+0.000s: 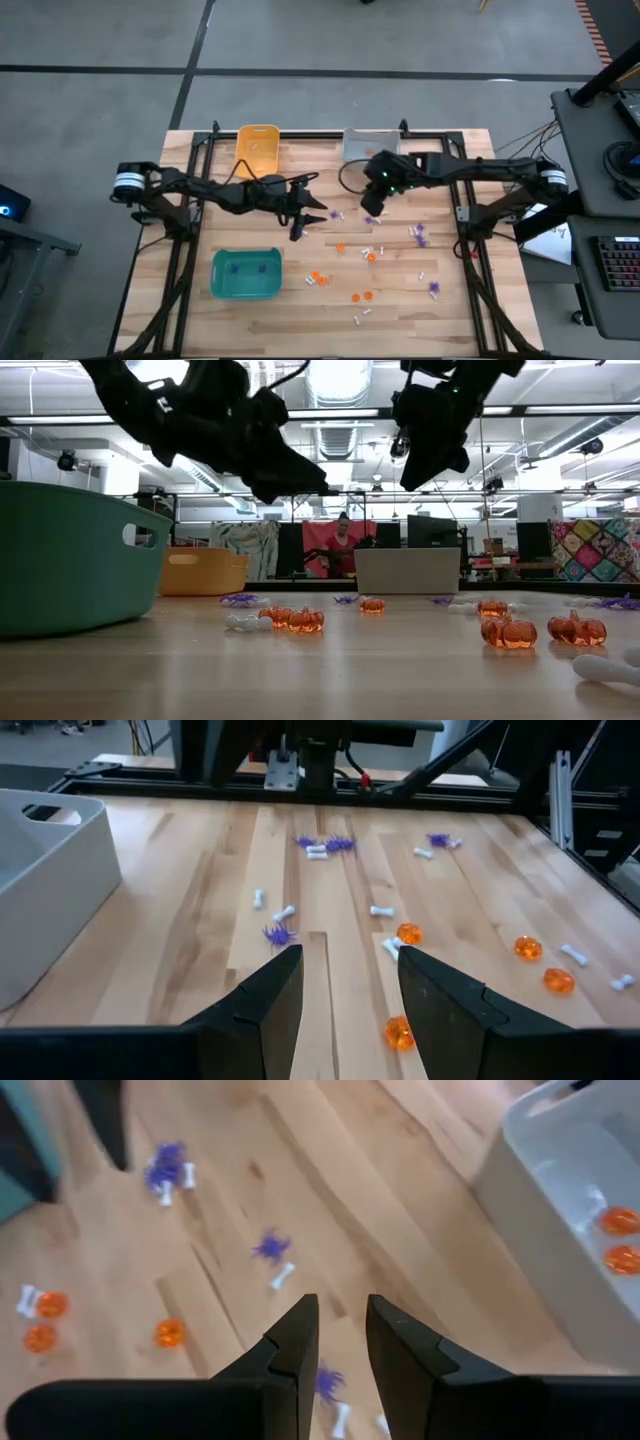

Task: Sort Halloween decoration
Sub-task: Put the blue spider toy into the green bin

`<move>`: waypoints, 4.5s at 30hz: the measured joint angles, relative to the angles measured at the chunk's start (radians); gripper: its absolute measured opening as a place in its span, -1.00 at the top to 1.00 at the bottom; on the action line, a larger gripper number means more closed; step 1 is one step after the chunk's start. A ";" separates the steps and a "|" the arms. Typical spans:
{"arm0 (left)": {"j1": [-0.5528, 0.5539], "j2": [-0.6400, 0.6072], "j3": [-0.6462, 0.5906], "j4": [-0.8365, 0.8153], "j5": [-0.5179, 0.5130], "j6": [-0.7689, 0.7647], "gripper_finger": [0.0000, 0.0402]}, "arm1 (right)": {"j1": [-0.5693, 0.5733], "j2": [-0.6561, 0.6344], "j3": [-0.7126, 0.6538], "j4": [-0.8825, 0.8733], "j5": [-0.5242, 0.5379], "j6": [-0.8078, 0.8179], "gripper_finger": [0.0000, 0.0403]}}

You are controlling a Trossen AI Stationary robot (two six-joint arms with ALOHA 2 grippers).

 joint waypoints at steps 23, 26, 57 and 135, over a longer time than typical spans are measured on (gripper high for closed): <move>0.000 0.236 0.000 0.191 -0.142 0.025 -0.29 | 0.115 -0.028 -0.235 0.440 0.054 0.010 0.65; 0.000 0.267 0.000 0.222 -0.142 0.029 -0.34 | 0.115 -0.028 -0.235 0.440 0.072 0.011 0.65; 0.007 0.468 0.082 0.236 -0.247 0.031 -0.23 | 0.115 -0.027 -0.236 0.436 0.077 0.030 0.66; 0.006 0.461 0.079 0.186 -0.258 0.017 0.63 | 0.117 -0.027 -0.236 0.437 0.077 0.048 0.66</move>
